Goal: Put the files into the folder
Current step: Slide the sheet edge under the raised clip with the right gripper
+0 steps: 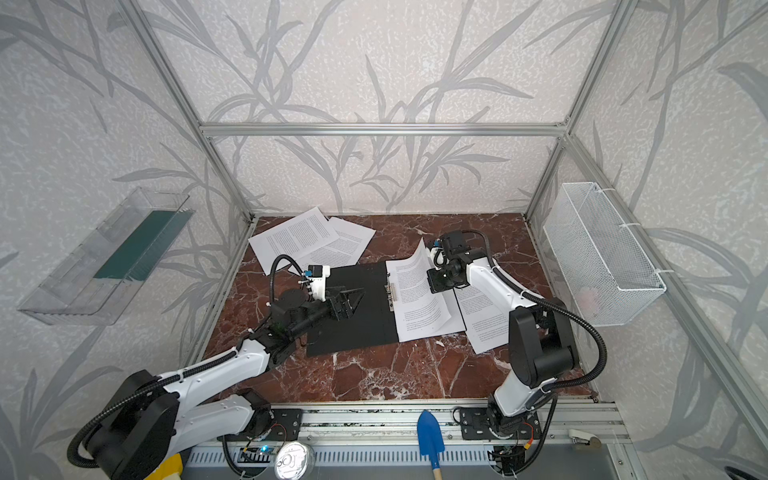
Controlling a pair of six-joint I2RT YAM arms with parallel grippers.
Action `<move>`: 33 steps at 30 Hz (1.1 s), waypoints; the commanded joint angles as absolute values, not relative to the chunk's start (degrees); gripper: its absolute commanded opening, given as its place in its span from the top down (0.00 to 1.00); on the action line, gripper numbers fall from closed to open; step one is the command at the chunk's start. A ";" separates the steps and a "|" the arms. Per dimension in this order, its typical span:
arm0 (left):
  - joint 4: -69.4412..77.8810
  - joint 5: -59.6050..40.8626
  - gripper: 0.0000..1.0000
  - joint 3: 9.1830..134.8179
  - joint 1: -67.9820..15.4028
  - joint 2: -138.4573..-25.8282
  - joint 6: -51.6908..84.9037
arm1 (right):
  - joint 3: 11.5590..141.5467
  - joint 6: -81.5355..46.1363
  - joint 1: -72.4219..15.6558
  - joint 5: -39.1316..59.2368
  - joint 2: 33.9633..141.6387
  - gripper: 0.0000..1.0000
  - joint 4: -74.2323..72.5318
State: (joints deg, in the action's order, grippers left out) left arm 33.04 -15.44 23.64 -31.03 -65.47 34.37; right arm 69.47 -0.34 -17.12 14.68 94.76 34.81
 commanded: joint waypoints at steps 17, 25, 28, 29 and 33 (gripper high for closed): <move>34.28 -15.20 0.01 24.27 -31.00 -65.49 34.74 | 70.71 -0.87 -16.88 11.49 96.93 0.41 36.09; 34.02 -14.87 0.01 24.27 -30.97 -65.49 34.74 | 74.75 -2.26 -16.80 5.89 100.62 0.27 38.60; 34.01 -15.14 0.01 24.39 -30.96 -65.32 34.59 | 76.38 -3.06 -16.79 3.56 101.99 0.25 39.68; 34.01 -15.48 0.01 24.43 -31.01 -65.33 34.57 | 76.92 -3.03 -16.79 3.45 102.36 0.25 39.92; 33.84 -15.02 0.01 24.31 -31.01 -65.02 34.63 | 78.85 -3.65 -16.72 1.03 103.17 0.23 40.69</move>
State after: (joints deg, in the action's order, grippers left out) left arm 33.04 -15.11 23.64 -31.03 -65.47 34.57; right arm 76.71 -2.52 -17.12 4.19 102.65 38.26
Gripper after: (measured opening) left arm 0.992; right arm 0.766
